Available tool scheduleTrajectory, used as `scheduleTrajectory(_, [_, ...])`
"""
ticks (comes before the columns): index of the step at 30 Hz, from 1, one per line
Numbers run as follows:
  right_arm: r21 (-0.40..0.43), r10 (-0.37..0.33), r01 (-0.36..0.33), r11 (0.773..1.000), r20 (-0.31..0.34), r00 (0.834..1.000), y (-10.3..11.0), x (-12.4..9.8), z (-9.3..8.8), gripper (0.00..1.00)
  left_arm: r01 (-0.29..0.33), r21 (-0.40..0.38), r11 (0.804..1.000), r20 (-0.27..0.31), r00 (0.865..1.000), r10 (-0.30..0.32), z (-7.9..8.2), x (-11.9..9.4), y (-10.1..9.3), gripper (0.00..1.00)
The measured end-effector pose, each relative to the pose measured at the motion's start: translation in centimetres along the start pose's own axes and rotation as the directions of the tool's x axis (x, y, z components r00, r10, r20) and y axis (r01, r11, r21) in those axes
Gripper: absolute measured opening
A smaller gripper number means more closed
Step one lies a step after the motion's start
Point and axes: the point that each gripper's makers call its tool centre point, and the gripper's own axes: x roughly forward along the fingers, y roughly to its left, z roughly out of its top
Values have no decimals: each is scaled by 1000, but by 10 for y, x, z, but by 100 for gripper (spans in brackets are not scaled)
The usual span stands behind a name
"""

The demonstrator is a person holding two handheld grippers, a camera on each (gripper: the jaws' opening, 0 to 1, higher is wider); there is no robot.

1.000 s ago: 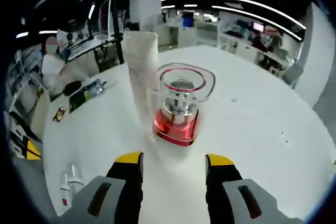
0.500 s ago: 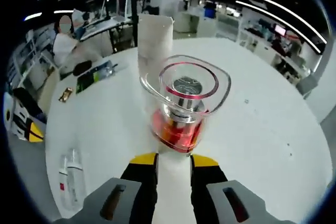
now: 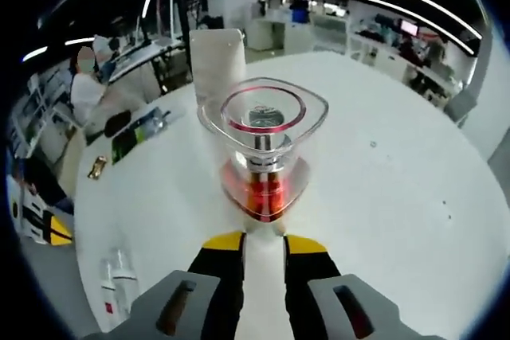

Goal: Arrange the skincare products in the storage area until every visible bottle or jar stands upright without overlapping.

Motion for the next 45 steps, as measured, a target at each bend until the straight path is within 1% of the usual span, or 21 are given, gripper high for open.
scheduleTrajectory(6, [3, -2, 2, 1000, 4, 1000, 0, 1, 2, 13, 1, 0, 1000, -1, 1000, -1, 0, 0, 0, 2])
scheduleTrajectory(19, [36, -10, 9, 999, 17, 1000, 1, 6, 6, 15, 0, 1, 1000, -2, 1000, 0, -1, 0, 0, 2])
scheduleTrajectory(34, [43, -19, 18, 999, 17, 1000, 1, 8, 7, 17, 0, 0, 1000, -2, 1000, 0, -1, 1, 0, 2])
scheduleTrajectory(41, [55, -27, 26, 998, 28, 999, 3, 7, 8, 20, 0, 1, 1000, -3, 1000, 0, -1, 0, 0, 2])
scheduleTrajectory(45, [49, -31, 31, 998, 7, 999, 7, 6, 1, 24, -2, 0, 1000, 0, 1000, 2, 0, 0, 1, 2])
